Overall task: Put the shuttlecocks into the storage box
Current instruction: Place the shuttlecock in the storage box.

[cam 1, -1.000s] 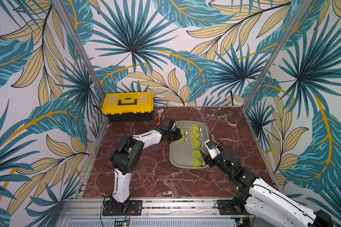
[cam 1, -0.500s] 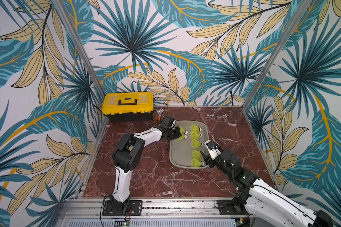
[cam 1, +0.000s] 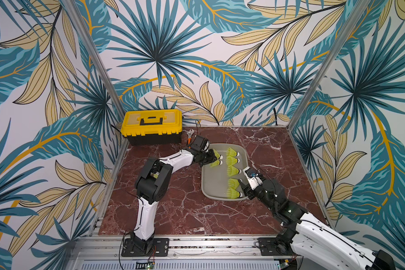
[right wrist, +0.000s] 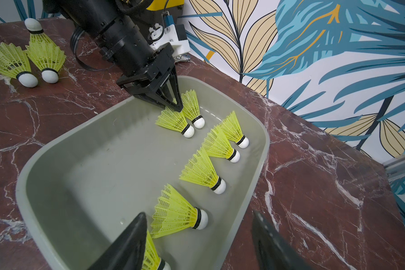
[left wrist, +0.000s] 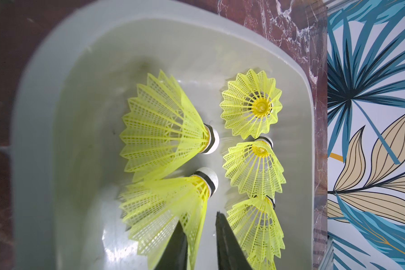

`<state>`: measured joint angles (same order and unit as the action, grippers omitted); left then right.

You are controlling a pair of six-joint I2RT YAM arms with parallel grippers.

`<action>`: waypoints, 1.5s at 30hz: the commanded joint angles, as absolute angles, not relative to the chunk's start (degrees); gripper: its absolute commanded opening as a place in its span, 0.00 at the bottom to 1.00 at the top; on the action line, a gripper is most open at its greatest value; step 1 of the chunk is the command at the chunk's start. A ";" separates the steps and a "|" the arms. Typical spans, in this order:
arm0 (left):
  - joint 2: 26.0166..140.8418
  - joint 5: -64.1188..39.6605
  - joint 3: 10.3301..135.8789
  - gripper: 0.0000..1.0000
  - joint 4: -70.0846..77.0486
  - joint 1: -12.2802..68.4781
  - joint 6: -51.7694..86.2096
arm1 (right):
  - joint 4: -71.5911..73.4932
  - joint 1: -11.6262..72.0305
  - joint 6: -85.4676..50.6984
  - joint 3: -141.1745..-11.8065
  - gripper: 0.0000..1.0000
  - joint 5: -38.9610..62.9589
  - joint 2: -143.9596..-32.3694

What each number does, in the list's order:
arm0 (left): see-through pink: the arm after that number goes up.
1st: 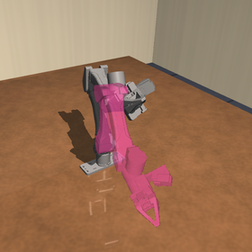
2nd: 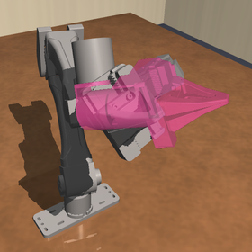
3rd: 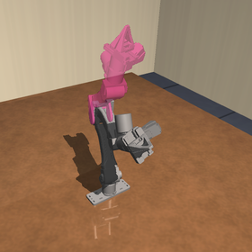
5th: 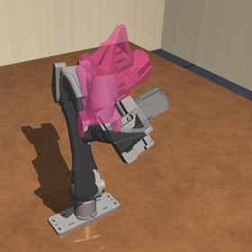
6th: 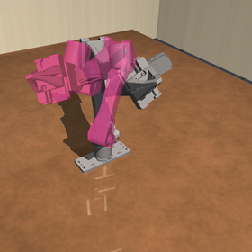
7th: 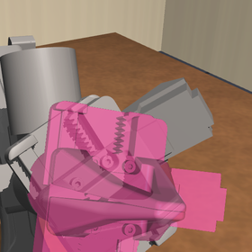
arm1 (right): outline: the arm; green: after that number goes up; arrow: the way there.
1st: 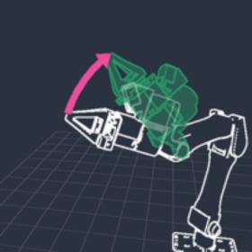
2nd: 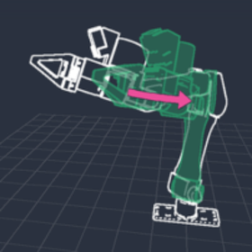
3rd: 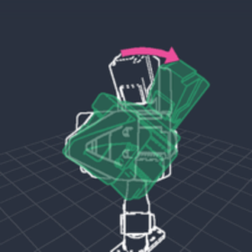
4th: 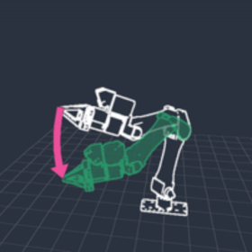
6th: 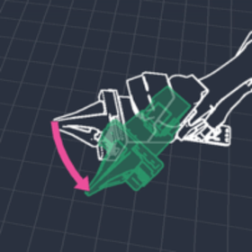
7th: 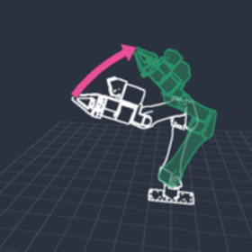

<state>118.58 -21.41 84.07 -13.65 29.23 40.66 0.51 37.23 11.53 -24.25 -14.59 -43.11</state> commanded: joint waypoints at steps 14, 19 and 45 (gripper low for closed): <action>117.25 -17.97 87.09 0.28 -17.77 28.65 38.07 | 0.35 37.52 10.81 -23.03 0.71 -15.40 -42.74; 116.65 -18.43 87.43 0.29 -18.00 28.43 37.77 | 0.35 37.47 10.82 -23.03 0.71 -15.47 -42.74; 100.83 -17.45 80.55 0.39 -20.42 25.54 35.10 | 1.05 37.45 9.65 -23.09 0.71 -16.52 -42.72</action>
<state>105.62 -19.05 83.26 -19.29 26.79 36.45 0.54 37.23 10.90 -24.12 -15.44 -43.11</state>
